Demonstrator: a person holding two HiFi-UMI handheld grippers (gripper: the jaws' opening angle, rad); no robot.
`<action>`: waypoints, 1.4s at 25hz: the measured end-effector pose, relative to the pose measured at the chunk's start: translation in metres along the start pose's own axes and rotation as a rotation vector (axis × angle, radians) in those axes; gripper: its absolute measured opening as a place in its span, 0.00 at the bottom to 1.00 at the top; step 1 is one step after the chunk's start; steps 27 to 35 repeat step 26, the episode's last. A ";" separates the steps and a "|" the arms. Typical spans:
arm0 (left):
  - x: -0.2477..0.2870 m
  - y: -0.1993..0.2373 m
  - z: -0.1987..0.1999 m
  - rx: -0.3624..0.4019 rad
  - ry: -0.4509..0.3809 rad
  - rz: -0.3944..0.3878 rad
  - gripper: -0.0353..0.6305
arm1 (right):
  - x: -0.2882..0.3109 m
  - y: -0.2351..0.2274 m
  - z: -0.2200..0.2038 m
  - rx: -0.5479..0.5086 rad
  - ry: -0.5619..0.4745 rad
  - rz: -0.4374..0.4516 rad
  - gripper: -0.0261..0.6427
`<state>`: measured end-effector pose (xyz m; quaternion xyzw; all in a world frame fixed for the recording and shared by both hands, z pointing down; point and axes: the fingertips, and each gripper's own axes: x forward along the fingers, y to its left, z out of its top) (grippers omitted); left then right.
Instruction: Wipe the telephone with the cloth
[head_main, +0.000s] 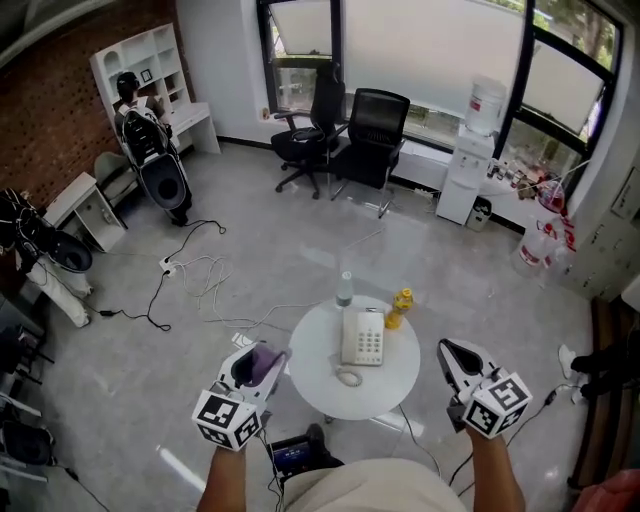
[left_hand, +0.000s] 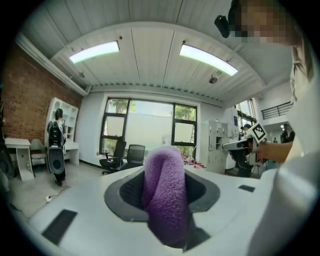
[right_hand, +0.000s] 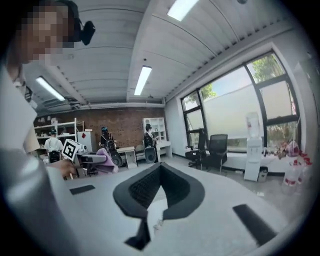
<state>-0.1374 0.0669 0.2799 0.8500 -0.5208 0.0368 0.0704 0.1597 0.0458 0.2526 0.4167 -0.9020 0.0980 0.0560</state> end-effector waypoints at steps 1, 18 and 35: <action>-0.014 -0.002 0.014 0.016 -0.021 0.028 0.30 | -0.010 0.005 0.014 -0.027 -0.016 0.009 0.03; -0.028 -0.075 0.095 0.118 -0.126 0.172 0.30 | -0.072 -0.017 0.077 -0.187 -0.067 0.082 0.03; -0.011 -0.071 0.097 0.122 -0.115 0.166 0.30 | -0.060 -0.029 0.076 -0.176 -0.062 0.086 0.03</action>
